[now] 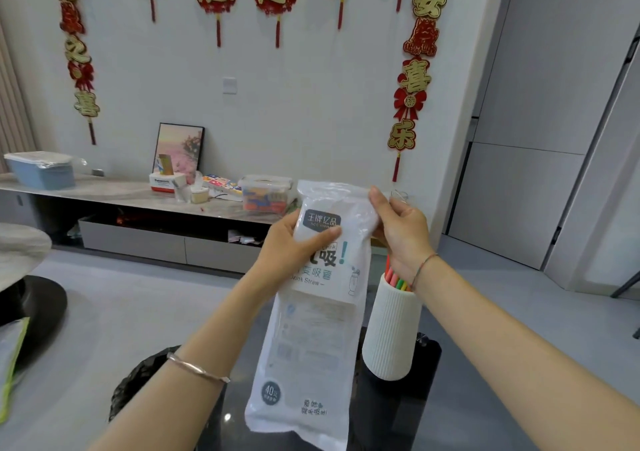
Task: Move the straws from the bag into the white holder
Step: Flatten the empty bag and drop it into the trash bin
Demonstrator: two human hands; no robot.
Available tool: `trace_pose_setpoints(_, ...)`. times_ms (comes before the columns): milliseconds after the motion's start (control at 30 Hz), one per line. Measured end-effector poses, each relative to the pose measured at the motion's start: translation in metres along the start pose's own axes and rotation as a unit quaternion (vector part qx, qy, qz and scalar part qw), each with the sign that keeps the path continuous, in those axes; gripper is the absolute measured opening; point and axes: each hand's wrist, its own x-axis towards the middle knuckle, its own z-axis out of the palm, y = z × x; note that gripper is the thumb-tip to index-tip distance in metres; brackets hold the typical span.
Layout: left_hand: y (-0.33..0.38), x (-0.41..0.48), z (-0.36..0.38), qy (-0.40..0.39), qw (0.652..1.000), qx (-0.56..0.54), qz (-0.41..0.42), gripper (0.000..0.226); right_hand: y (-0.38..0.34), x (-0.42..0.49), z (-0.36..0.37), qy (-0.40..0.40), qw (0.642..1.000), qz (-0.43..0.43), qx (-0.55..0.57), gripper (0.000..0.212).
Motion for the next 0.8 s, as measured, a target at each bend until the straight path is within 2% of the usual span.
trace_pose_setpoints(67,-0.003,0.000,0.003,-0.003,0.999,-0.035,-0.031,0.015,0.005,0.000,-0.005,-0.004,0.999,-0.011,-0.044,0.018)
trace_pose_setpoints(167,-0.003,0.003,0.004,0.035,0.995,-0.063,-0.066,0.027,0.013,-0.002,-0.013,-0.048,0.993,-0.010,-0.108,0.019)
trace_pose_setpoints(500,-0.012,0.000,0.005,0.048,0.988,-0.114,-0.087,0.009,0.031,-0.007,-0.016,-0.057,0.990,-0.048,-0.117,0.025)
trace_pose_setpoints(533,-0.012,0.001,0.005,0.054,0.988,-0.118,-0.088,0.009,0.032,-0.007,-0.016,-0.057,0.991,-0.041,-0.115,0.025)
trace_pose_setpoints(633,-0.015,0.002,0.007,0.060,0.990,-0.098,-0.084,0.011,0.035,-0.010,-0.013,-0.066,0.993,0.019,-0.100,0.009)
trace_pose_setpoints(800,-0.022,0.000,0.011,0.052,0.990,-0.080,-0.103,0.031,0.041,-0.014,-0.004,-0.036,0.993,0.063,-0.097,0.024)
